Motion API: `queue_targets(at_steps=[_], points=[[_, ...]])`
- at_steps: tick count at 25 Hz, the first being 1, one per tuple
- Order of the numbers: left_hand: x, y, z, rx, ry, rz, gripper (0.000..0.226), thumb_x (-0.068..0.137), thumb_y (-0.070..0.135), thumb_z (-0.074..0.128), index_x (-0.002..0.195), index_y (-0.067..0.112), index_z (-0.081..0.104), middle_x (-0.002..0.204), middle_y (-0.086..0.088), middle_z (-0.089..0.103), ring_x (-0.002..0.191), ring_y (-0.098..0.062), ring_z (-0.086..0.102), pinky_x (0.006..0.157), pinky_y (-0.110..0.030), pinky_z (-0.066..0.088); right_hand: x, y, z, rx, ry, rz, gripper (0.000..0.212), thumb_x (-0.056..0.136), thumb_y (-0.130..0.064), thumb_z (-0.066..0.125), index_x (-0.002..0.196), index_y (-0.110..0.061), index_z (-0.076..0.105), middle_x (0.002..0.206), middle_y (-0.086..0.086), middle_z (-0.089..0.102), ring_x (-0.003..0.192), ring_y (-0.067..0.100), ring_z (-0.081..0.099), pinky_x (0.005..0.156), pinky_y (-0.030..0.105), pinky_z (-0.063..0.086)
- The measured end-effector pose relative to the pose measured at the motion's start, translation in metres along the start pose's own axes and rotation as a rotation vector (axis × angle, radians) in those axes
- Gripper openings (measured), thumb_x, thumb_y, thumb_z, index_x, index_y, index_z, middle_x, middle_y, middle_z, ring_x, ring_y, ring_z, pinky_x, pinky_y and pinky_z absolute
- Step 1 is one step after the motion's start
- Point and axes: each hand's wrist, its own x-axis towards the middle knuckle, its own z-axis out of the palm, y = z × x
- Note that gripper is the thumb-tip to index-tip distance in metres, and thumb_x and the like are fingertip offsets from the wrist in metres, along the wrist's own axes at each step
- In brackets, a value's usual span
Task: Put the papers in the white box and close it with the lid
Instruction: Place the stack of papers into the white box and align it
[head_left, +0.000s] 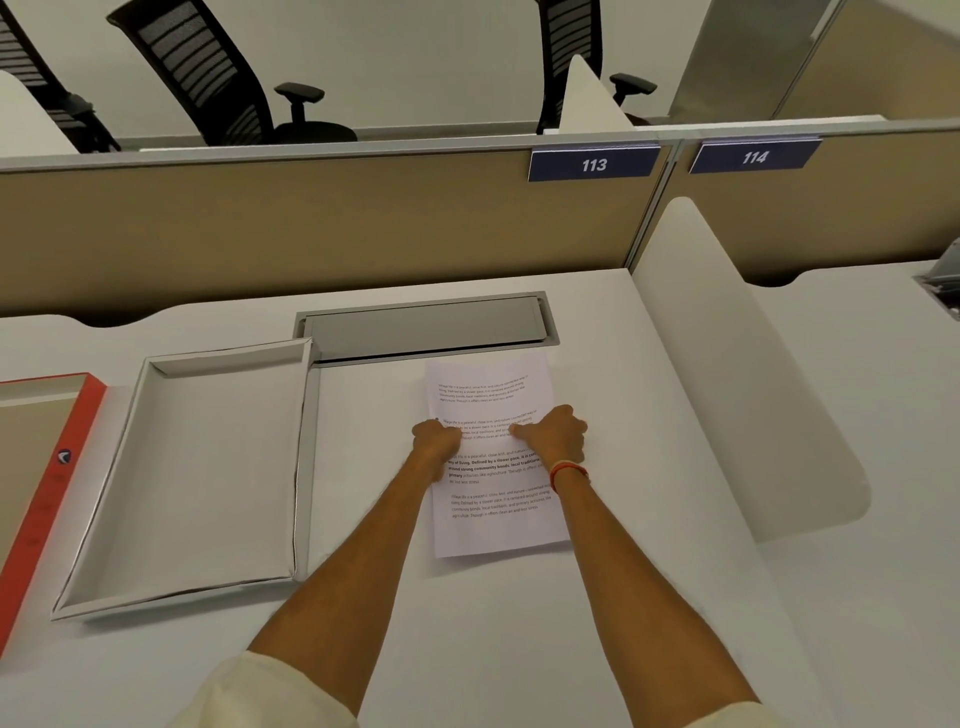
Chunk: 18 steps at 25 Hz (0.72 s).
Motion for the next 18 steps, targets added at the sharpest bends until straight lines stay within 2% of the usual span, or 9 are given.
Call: queue_targets(at_steps=[3, 5, 7, 9, 12, 15, 18], points=[[-0.001, -0.001, -0.003, 0.001, 0.007, -0.003, 0.029, 0.093, 0.006, 0.053, 0.120, 0.002, 0.046, 0.128, -0.020, 0.057, 0.114, -0.034, 0.060, 0.085, -0.037, 0.052, 0.003, 0.006, -0.004, 0.081, -0.039, -0.071, 0.079, 0.071, -0.033, 0.085, 0.128, -0.002, 0.041, 0.130, 0.018, 0.058, 0.117, 0.036, 0.060, 0.098, 0.048, 0.053], [-0.002, -0.004, -0.006, -0.021, 0.029, -0.010, 0.026, 0.092, 0.007, 0.057, 0.115, 0.004, 0.046, 0.128, -0.020, 0.057, 0.113, -0.035, 0.060, 0.082, -0.037, 0.050, 0.004, 0.009, -0.007, 0.143, -0.033, -0.056, 0.077, 0.070, -0.031, 0.087, 0.125, 0.001, 0.044, 0.126, 0.019, 0.061, 0.115, 0.036, 0.062, 0.096, 0.048, 0.054], [0.000, -0.007, -0.007, -0.048, 0.040, -0.002, 0.035, 0.092, 0.009, 0.059, 0.123, 0.001, 0.045, 0.129, -0.020, 0.056, 0.108, -0.033, 0.059, 0.081, -0.037, 0.049, 0.006, 0.012, -0.009, 0.218, -0.048, -0.042, 0.066, 0.071, -0.029, 0.086, 0.117, 0.003, 0.052, 0.122, 0.020, 0.064, 0.110, 0.036, 0.065, 0.093, 0.045, 0.056], [0.001, -0.011, -0.005, -0.043, 0.053, 0.028, 0.031, 0.093, 0.011, 0.058, 0.120, 0.001, 0.047, 0.129, -0.020, 0.057, 0.108, -0.033, 0.059, 0.082, -0.035, 0.048, 0.008, 0.016, -0.009, 0.245, -0.061, -0.057, 0.049, 0.076, -0.028, 0.083, 0.104, 0.001, 0.057, 0.118, 0.021, 0.067, 0.104, 0.034, 0.067, 0.089, 0.041, 0.057], [0.000, -0.016, -0.001, -0.001, 0.089, 0.078, 0.035, 0.095, 0.015, 0.055, 0.125, -0.001, 0.046, 0.132, -0.020, 0.055, 0.116, -0.034, 0.057, 0.091, -0.037, 0.050, 0.007, 0.016, -0.007, 0.145, -0.074, -0.109, 0.038, 0.085, -0.037, 0.072, 0.095, -0.002, 0.058, 0.115, 0.022, 0.068, 0.101, 0.033, 0.067, 0.087, 0.039, 0.056], [-0.004, -0.015, 0.000, 0.031, 0.108, 0.104, 0.043, 0.096, 0.017, 0.053, 0.134, -0.002, 0.041, 0.136, -0.020, 0.052, 0.122, -0.034, 0.054, 0.095, -0.039, 0.048, 0.004, 0.013, -0.007, 0.050, -0.063, -0.143, 0.051, 0.091, -0.042, 0.062, 0.112, 0.005, 0.060, 0.118, 0.021, 0.066, 0.109, 0.035, 0.065, 0.090, 0.041, 0.055], [-0.011, -0.012, -0.004, 0.024, 0.125, 0.119, 0.042, 0.096, 0.016, 0.054, 0.133, -0.002, 0.041, 0.136, -0.020, 0.052, 0.122, -0.034, 0.054, 0.094, -0.039, 0.049, -0.003, 0.007, -0.012, 0.023, -0.075, -0.177, 0.053, 0.093, -0.042, 0.058, 0.120, 0.003, 0.055, 0.123, 0.019, 0.063, 0.112, 0.035, 0.063, 0.093, 0.042, 0.054]])
